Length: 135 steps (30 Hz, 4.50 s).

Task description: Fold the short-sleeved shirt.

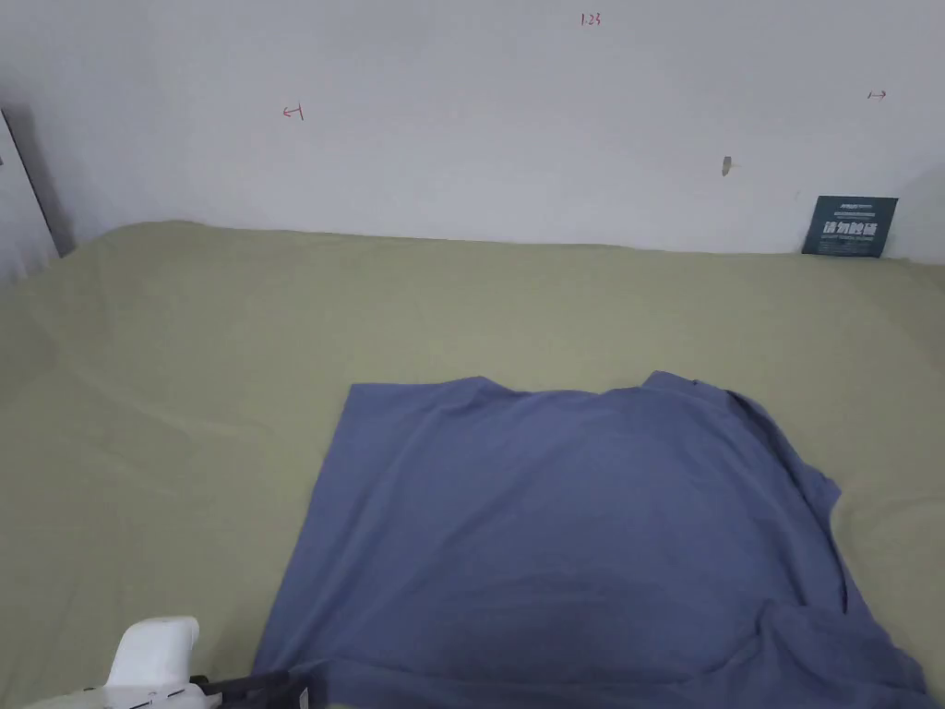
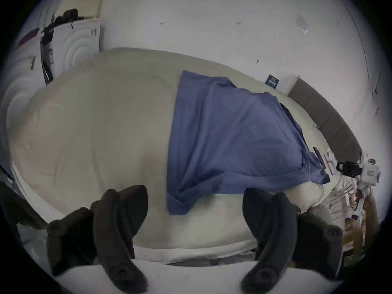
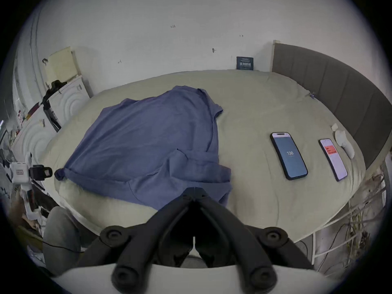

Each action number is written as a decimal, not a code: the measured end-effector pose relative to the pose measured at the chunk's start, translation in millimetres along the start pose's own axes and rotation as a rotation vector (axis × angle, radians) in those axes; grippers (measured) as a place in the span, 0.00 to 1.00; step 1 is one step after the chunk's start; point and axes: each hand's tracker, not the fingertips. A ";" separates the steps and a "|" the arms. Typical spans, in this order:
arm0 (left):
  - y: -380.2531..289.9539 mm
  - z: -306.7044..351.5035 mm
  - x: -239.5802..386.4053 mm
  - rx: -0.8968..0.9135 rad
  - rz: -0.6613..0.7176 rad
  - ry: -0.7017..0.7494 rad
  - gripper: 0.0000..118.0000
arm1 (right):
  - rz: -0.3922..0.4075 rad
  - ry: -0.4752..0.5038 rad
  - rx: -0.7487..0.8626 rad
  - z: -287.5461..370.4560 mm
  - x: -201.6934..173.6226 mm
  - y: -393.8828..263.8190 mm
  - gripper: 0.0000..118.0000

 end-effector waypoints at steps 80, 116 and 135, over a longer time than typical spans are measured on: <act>123.2 -142.0 6.9 -0.015 -0.119 0.181 0.61 | 0.010 0.022 0.037 -75.1 9.7 60.9 0.06; 127.5 -22.8 -12.5 -0.073 -0.156 -0.007 0.02 | 0.058 0.099 -0.106 -46.1 17.0 93.6 0.08; 11.2 -1.9 -43.5 -0.243 0.032 -0.043 0.65 | -0.020 0.129 -0.287 -12.6 49.2 -24.3 0.69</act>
